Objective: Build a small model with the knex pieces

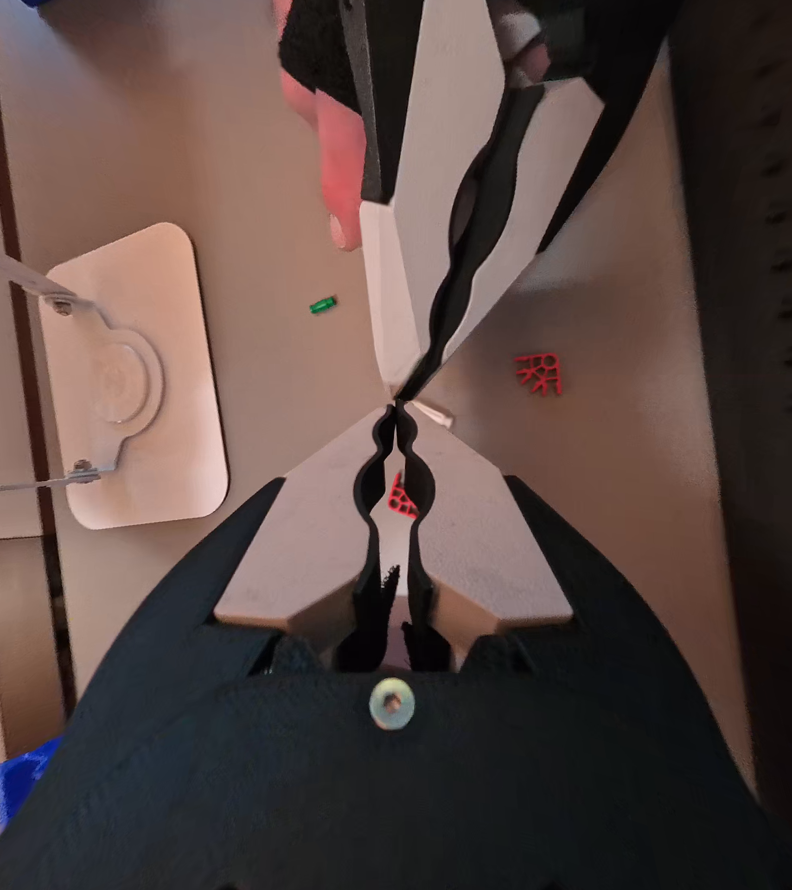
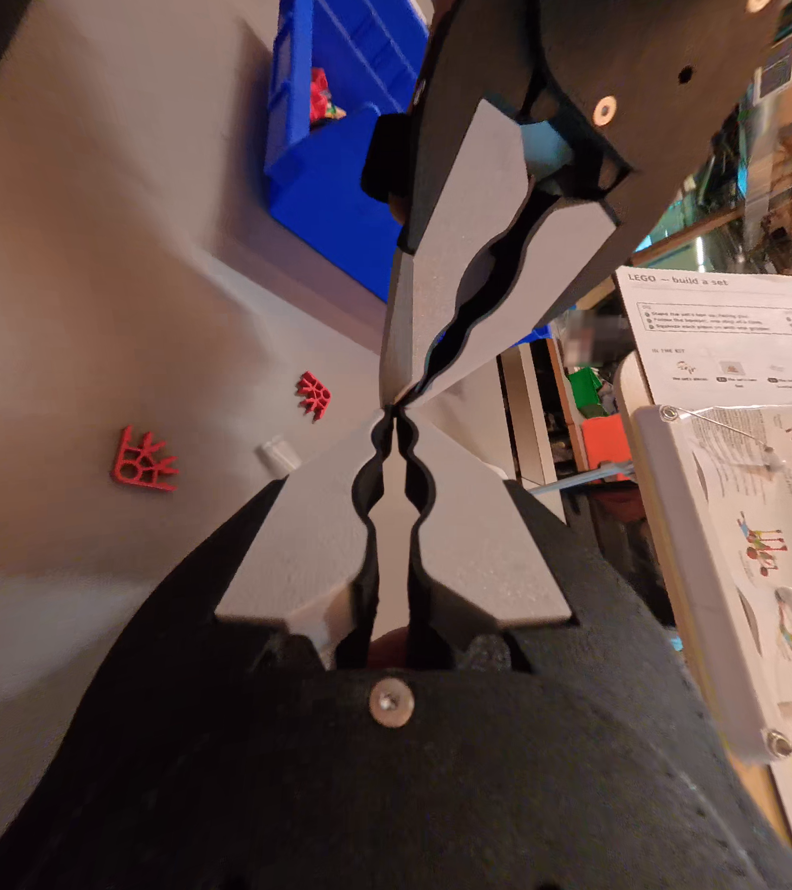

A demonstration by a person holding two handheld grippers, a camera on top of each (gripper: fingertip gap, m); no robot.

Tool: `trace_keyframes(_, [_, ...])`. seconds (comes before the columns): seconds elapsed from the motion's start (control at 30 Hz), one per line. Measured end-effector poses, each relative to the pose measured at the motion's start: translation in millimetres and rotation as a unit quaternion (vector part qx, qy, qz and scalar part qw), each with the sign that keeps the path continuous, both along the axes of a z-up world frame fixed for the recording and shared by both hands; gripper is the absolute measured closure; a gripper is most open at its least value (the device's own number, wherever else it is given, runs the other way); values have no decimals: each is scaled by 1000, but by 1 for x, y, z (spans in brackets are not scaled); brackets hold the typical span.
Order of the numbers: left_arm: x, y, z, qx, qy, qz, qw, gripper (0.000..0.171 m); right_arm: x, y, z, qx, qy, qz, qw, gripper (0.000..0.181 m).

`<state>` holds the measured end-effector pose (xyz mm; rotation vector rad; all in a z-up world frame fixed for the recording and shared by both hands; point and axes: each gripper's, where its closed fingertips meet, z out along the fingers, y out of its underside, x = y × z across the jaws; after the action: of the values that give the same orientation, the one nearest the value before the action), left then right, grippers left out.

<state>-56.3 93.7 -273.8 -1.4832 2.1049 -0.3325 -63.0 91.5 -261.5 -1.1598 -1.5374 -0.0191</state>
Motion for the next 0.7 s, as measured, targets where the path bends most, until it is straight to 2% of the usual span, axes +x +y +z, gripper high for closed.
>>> trace_keyframes(0.1, [0, 0, 0, -15, -5, 2, 1000, 171, 0, -1, 1, -32, 18, 4, 999, 181])
trace_keyframes(0.3, [-10, 10, 0, 17, 15, 42, 999, 171, 8, -5, -6, -79, 15, 21, 997, 181])
trace_keyframes(0.37, [-25, 18, -9, 37, 51, 67, 996, 158, 15, -1, -10, -104, 13, 14, 994, 181])
trace_keyframes(0.4, [-31, 24, -14, 60, 64, 76, 993, 158, 19, 2, -16, -125, 6, 11, 992, 181])
trace_keyframes(0.43, [-38, 24, -22, 57, 82, 85, 991, 155, 23, 4, -23, -145, -4, 8, 989, 170])
trace_keyframes(0.47, [-44, 21, -32, 46, 101, 96, 989, 147, 26, 5, -31, -165, -15, 12, 986, 167])
trace_keyframes(0.57, [-50, 31, -47, 76, 128, 142, 979, 146, 30, 4, -58, -244, -48, 28, 968, 155])
trace_keyframes(0.6, [-50, 36, -47, 85, 130, 177, 972, 144, 30, 2, -65, -262, -57, 35, 963, 155])
trace_keyframes(0.7, [-37, 25, -49, 88, 141, 189, 968, 142, 29, -3, -77, -284, -82, 46, 954, 160])
